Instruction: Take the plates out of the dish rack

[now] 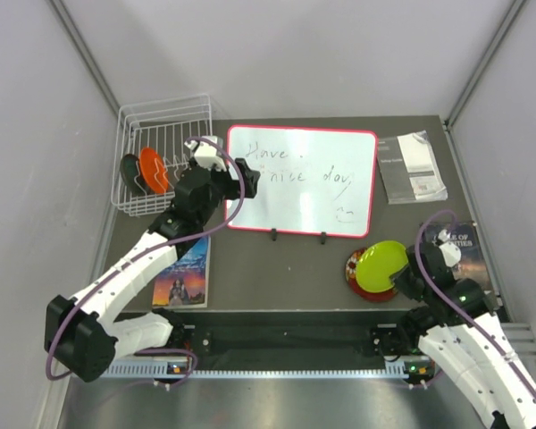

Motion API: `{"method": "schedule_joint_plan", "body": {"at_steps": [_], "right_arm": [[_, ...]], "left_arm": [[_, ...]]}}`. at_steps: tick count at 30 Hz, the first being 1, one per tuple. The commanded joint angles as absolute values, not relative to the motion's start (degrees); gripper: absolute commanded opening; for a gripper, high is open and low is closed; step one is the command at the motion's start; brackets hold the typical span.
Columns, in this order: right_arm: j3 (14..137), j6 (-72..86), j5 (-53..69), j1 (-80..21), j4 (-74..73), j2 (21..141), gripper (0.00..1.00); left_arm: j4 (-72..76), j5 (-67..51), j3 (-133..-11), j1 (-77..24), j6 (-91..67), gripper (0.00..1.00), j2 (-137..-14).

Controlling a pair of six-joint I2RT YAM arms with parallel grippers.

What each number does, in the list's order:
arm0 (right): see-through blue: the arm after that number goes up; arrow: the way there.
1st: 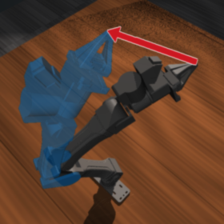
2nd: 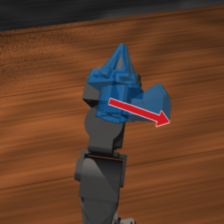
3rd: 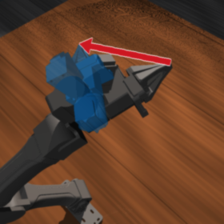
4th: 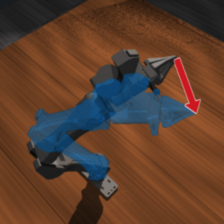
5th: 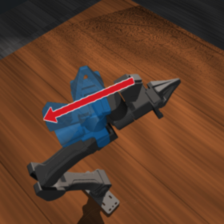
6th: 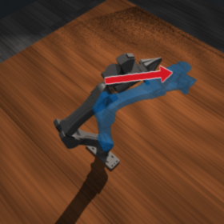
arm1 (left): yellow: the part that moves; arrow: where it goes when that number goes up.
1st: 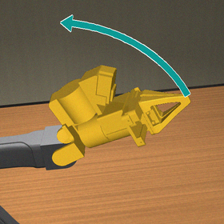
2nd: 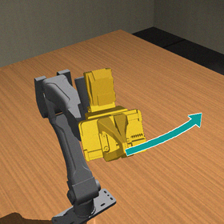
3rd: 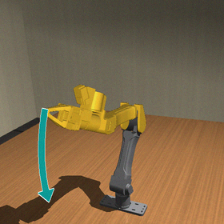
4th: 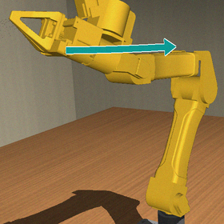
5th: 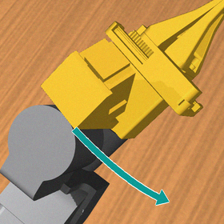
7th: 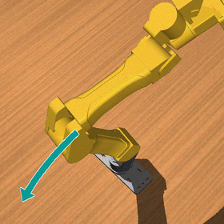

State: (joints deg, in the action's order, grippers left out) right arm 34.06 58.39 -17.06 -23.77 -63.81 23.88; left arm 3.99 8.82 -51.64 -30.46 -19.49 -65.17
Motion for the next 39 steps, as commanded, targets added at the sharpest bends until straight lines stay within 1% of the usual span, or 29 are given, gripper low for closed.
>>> {"method": "schedule_joint_plan", "body": {"at_steps": [1, 5, 9, 13, 18, 21, 22, 23, 27, 28, 30, 31, 32, 39], "right_arm": [[30.3, 60.6, -16.3, -23.7, -59.5, 24.8, 0.0], [30.1, 61.7, -19.3, -23.7, -58.3, 23.7, 0.0], [28.4, 61.7, -18.0, -23.6, -55.0, 25.4, 0.01], [26.5, 61.4, -15.5, -23.7, -52.0, 27.9, 0.2], [25.7, 61.3, -14.8, -23.6, -50.9, 29.9, 0.25], [26.5, 61.4, -15.2, -23.6, -52.1, 29.9, 0.31], [26.5, 61.6, -15.5, -23.7, -52.4, 29.9, 0.38], [26.7, 61.7, -15.6, -23.6, -52.6, 29.9, 0.4], [27.5, 61.7, -15.8, -23.7, -53.8, 30.0, 0.42], [27.5, 61.9, -15.9, -23.7, -54.0, 29.9, 0.51], [27.7, 61.7, -15.7, -23.6, -54.0, 30.0, 0.54], [27.8, 61.6, -15.6, -23.7, -54.1, 30.2, 0.62], [27.9, 61.6, -15.7, -23.7, -54.3, 30.4, 0.64], [28.9, 60.3, -16.1, -23.6, -54.0, 32.7, 0.66]], "left_arm": [[4.3, 8.2, -51.7, -30.1, -20.2, 0.99, -65.0], [3.9, 8.3, -51.7, -30.1, -20.0, 0.99, -65.3], [4.0, 8.3, -51.6, -29.8, -19.8, 0.99, -65.6], [3.9, 8.0, -51.7, -29.4, -19.7, 0.99, -66.0], [3.9, 7.8, -51.5, -28.8, -19.8, 0.99, -65.9], [3.9, 7.6, -51.3, -28.7, -19.9, 0.99, -65.7], [4.0, 7.6, -51.3, -28.6, -19.9, 0.99, -65.7], [3.9, 7.6, -51.3, -28.6, -19.9, 0.99, -65.7], [3.8, 8.0, -51.2, -28.0, -19.5, 0.99, -65.7], [3.8, 8.1, -51.2, -27.7, -19.3, 0.99, -65.8], [3.3, 8.3, -51.2, -26.8, -19.2, 0.99, -65.9], [3.3, 8.3, -51.2, -26.5, -19.2, 0.99, -66.1], [3.1, 8.2, -51.2, -26.0, -19.3, 0.99, -66.1], [2.8, 6.9, -51.1, -21.8, -19.8, 0.99, -66.1]]}}
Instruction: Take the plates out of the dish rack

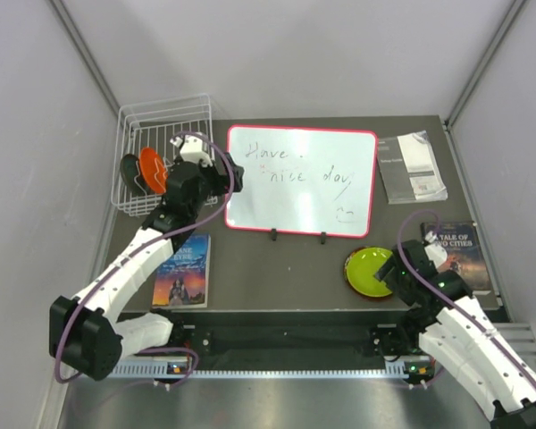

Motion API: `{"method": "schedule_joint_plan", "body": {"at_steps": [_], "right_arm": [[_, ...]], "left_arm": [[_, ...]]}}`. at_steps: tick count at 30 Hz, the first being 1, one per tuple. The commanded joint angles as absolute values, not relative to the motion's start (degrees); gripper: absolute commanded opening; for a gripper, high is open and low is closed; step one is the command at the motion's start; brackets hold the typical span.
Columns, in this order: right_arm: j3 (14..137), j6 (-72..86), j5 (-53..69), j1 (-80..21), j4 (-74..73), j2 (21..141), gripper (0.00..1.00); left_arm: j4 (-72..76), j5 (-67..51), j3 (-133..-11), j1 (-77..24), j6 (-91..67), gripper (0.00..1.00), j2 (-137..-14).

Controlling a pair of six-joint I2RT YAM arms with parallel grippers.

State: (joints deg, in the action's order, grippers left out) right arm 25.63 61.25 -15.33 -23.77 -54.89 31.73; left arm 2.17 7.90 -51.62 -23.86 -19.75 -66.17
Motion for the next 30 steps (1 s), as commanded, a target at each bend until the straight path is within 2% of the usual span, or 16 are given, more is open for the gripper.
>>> {"method": "schedule_joint_plan", "body": {"at_steps": [1, 18, 30], "right_arm": [[29.1, 60.0, -16.1, -23.7, -54.1, 33.0, 0.66], [37.3, 54.5, -22.0, -23.8, -55.6, 42.9, 0.68], [38.6, 52.1, -20.3, -23.8, -57.8, 44.7, 0.69]], "left_arm": [[2.8, 6.9, -51.2, -21.4, -19.9, 0.99, -66.3], [2.2, 7.9, -55.3, -9.0, -20.9, 0.99, -72.2], [2.0, 8.3, -58.6, -6.5, -20.3, 0.99, -76.1]]}}
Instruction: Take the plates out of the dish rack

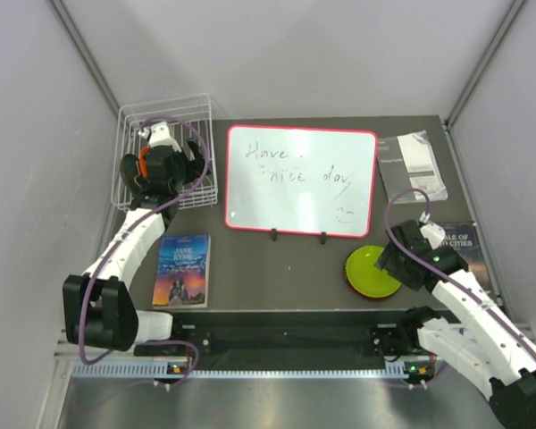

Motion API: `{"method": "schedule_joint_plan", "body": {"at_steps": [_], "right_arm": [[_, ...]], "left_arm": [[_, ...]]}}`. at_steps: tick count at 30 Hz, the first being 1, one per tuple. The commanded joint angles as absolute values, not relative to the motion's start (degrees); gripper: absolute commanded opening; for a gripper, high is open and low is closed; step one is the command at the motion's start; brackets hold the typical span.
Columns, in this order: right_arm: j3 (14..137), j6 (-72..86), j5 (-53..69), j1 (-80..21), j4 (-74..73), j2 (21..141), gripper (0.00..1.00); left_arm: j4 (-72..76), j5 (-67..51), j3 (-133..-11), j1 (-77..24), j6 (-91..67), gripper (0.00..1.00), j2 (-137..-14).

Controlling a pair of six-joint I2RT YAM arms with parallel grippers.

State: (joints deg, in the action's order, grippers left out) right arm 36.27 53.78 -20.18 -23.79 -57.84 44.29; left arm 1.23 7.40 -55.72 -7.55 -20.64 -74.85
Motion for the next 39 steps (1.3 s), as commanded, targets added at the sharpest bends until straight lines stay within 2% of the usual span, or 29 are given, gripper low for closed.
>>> {"method": "schedule_joint_plan", "body": {"at_steps": [1, 10, 14, 25, 30, 34, 35, 37, 39], "right_arm": [[38.7, 52.2, -20.2, -23.8, -57.9, 45.2, 0.69], [42.3, 47.2, -23.1, -23.8, -49.2, 47.2, 0.7], [45.6, 43.5, -22.4, -23.8, -46.1, 55.1, 0.7], [46.8, 40.2, -18.0, -23.8, -39.7, 61.6, 0.7], [46.9, 39.6, -18.0, -23.7, -39.2, 62.7, 0.7], [47.2, 39.5, -17.9, -23.7, -38.9, 63.5, 0.7], [47.3, 39.5, -17.9, -23.7, -38.8, 63.5, 0.7], [47.4, 39.3, -17.9, -23.6, -38.6, 63.8, 0.7], [47.5, 39.3, -18.0, -23.6, -38.6, 63.9, 0.7]], "left_arm": [[1.9, 8.5, -59.0, -6.2, -20.0, 0.99, -76.5], [6.3, 9.5, -59.8, 1.8, -19.9, 0.99, -81.0], [9.0, 12.7, -59.8, 4.3, -18.1, 0.99, -83.5], [13.6, 23.5, -63.2, 5.2, -12.7, 0.96, -91.2], [13.3, 24.1, -66.0, 5.6, -11.3, 0.95, -96.2], [13.4, 23.9, -67.6, 6.2, -11.6, 0.83, -99.6], [14.1, 23.4, -67.7, 6.3, -11.2, 0.77, -100.7], [13.4, 23.0, -68.8, 6.7, -11.5, 0.58, -102.4], [13.4, 23.5, -69.0, 6.7, -11.4, 0.49, -102.8]]}}
